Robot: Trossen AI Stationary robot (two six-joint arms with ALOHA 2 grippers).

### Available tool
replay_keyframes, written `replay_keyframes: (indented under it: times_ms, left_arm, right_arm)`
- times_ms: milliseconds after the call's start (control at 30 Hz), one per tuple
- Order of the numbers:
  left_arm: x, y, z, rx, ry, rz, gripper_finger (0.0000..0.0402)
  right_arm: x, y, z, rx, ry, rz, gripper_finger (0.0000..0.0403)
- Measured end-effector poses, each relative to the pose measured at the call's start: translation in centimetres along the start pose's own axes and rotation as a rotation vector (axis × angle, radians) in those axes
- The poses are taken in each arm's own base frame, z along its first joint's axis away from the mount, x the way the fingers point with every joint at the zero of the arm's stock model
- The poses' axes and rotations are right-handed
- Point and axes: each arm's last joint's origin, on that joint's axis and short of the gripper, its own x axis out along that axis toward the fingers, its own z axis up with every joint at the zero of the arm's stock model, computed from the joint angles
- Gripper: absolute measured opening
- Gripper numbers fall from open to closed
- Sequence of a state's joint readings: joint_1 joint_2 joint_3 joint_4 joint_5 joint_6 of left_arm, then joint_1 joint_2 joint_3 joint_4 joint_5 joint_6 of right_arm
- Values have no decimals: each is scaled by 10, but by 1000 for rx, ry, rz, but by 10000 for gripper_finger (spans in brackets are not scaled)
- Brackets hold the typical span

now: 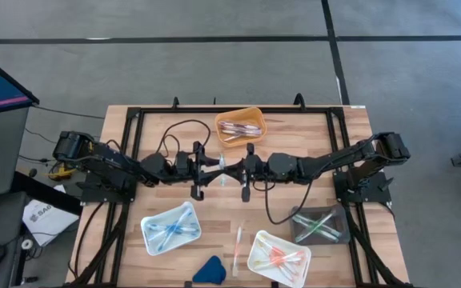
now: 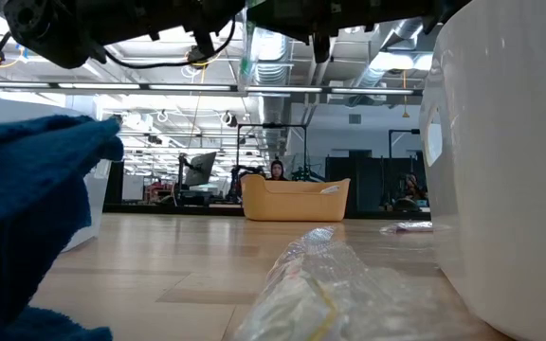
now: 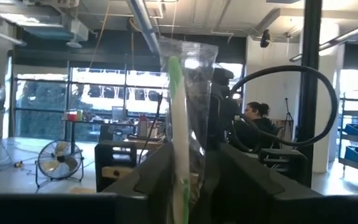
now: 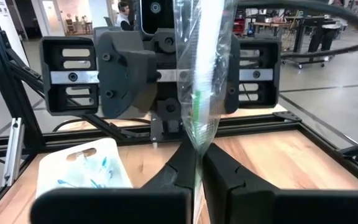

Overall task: Pick & Place Toothbrushes
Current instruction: Put the green toothbrush into the black bin

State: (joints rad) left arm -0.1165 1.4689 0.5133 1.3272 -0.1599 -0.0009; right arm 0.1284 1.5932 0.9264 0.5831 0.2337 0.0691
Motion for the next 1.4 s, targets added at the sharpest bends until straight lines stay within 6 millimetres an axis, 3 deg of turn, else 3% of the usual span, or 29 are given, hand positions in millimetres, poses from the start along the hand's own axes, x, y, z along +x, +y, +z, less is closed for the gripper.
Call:
replay_keyframes:
  times_ms: [267,467,833,1400]
  left_arm:
    - [0,1,0,-24,4,35,192]
    - [0,1,0,-4,4,35,216]
    - [0,1,-4,35,40,50,217]
    - [-1,2,-4,35,67,49,215]
  right_arm:
    - [0,0,-1,-3,13,-2,6]
    - [-2,0,0,-7,27,-2,6]
    - [-8,-2,2,-31,73,-5,6]
    - [-50,-7,20,0,269,-17,6]
